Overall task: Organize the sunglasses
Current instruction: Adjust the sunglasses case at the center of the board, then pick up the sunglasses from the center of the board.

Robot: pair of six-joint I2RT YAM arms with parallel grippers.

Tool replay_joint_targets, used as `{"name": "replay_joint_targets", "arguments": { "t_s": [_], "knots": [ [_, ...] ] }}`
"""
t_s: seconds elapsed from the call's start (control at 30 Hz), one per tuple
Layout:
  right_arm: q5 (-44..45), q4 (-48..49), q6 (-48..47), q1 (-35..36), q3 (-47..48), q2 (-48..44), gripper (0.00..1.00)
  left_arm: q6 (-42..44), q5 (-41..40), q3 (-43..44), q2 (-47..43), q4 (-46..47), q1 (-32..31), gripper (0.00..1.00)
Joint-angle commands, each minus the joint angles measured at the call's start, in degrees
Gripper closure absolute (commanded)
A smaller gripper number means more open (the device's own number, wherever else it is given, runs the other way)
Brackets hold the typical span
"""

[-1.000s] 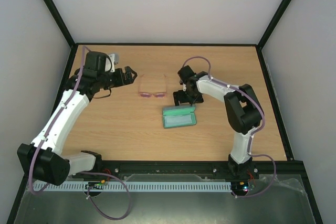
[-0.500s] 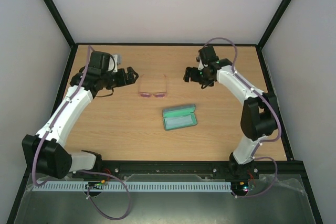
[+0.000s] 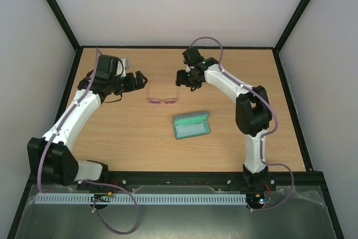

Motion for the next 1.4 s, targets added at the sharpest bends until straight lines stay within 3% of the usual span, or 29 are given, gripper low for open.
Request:
{"name": "replay_joint_targets", "arguments": {
  "t_s": [0.0, 0.1, 0.23, 0.47, 0.77, 1.1, 1.37],
  "knots": [
    [3.8, -5.3, 1.9, 2.5, 6.4, 5.1, 0.36, 0.0, 1.4, -0.9, -2.3, 0.7, 0.3, 0.01],
    [5.8, -6.8, 2.2, 4.0, 9.7, 8.1, 0.48, -0.2, 2.2, -0.9, -4.1, 0.2, 0.3, 0.01],
    [8.6, -8.2, 2.6, 5.2, 12.8, 11.4, 0.54, -0.6, 3.0, -0.1, -7.2, -1.3, 0.4, 0.01],
    [13.5, -10.0, 2.6, 5.8, 14.3, 14.0, 0.59, -0.8, 4.0, 5.2, -12.0, -6.3, 0.4, 0.01],
    [13.0, -9.6, 2.7, 5.9, 14.5, 16.5, 0.62, -2.0, 6.0, 8.2, -17.5, -8.6, 0.4, 0.01],
    [12.3, -9.1, 2.6, 6.2, 13.5, 17.3, 0.71, -2.8, 7.6, 11.9, -18.7, -10.2, 0.3, 0.01],
    [11.4, -8.4, 2.8, 6.4, 14.2, 18.0, 0.73, -2.7, 7.6, 10.9, -18.4, -9.6, 0.3, 0.01]
  ]
}}
